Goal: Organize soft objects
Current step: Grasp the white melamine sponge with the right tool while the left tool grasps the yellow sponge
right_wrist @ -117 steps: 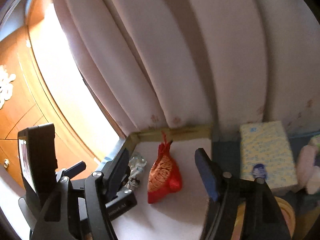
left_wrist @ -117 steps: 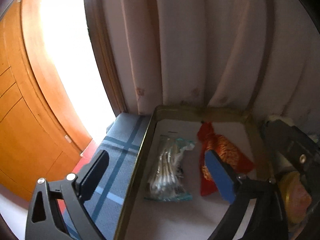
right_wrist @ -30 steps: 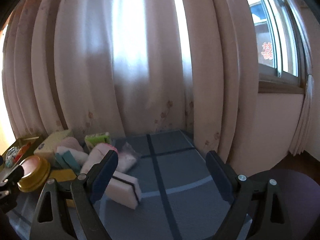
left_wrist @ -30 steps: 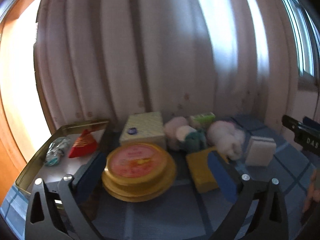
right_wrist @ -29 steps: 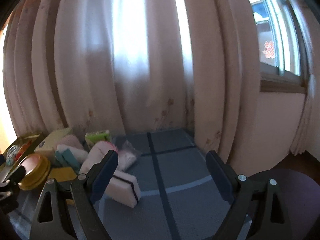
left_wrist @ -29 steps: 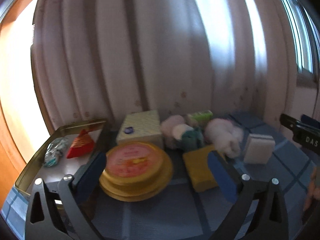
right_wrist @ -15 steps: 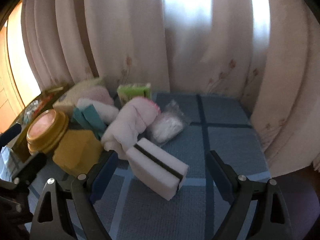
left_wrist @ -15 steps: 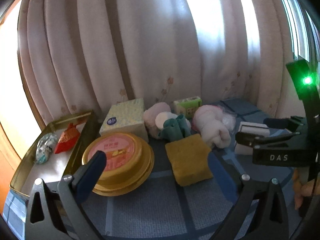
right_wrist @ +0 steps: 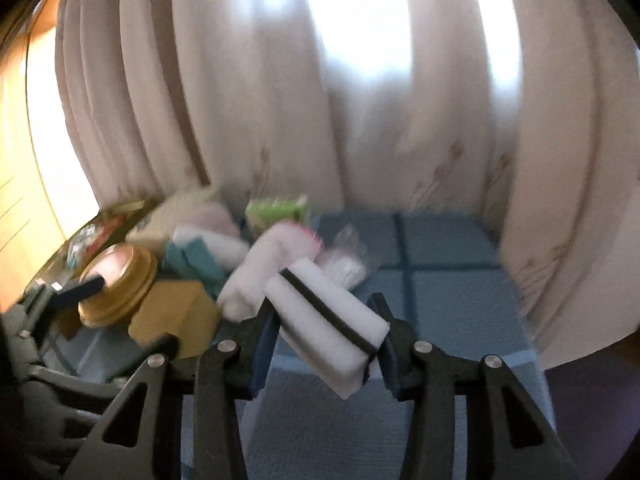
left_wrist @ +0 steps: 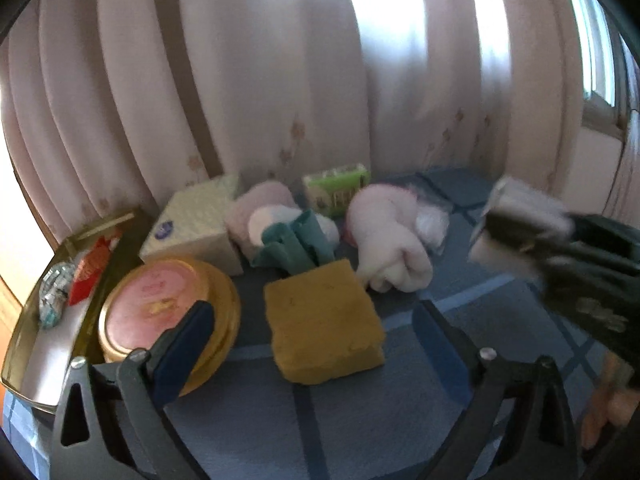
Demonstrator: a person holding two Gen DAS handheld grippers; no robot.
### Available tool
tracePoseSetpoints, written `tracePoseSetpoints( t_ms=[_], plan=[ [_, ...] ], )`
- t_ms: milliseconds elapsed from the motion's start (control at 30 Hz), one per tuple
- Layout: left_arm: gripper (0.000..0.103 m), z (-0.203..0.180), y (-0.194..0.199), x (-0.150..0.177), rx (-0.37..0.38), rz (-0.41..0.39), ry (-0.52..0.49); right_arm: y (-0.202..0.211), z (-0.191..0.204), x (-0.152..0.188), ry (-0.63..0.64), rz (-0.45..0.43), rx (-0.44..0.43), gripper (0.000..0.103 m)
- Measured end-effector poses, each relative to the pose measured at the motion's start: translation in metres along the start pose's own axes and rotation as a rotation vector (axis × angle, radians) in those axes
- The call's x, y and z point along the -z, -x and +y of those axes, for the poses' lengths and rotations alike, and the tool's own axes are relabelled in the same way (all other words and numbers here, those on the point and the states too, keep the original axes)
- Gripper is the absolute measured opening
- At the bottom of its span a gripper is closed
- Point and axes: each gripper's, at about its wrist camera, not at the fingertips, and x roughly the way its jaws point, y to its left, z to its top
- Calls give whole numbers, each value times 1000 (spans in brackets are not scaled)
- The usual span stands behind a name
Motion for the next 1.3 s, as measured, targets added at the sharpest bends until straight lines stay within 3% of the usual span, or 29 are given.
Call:
tracePoseSetpoints(
  t_ms=[67, 167, 200, 333, 700, 833, 1000, 1300],
  plan=[
    [93, -3, -10, -2, -2, 46, 13, 12, -3, 1, -20, -71, 19, 47],
    [78, -5, -26, -3, 18, 122, 25, 21, -11, 0, -56, -124, 41, 47],
    [71, -6, -30, -3, 22, 144, 29, 22, -13, -1, -65, -130, 44, 48],
    [64, 0, -48, 0, 70, 226, 88, 22, -20, -1, -100, -127, 37, 48],
    [55, 0, -48, 2, 125, 214, 116, 21, -18, -1, -121, -121, 64, 49],
    [55, 3, -38, 0, 105, 161, 119, 25, -17, 0, -121, -139, 92, 49],
    [55, 4, -13, -2, 58, 33, 121, 34, -11, 1, -97, -189, 140, 49],
    [55, 25, 13, 0, 46, -90, 135, 44, 10, 2, -17, -256, 228, 49]
  ],
)
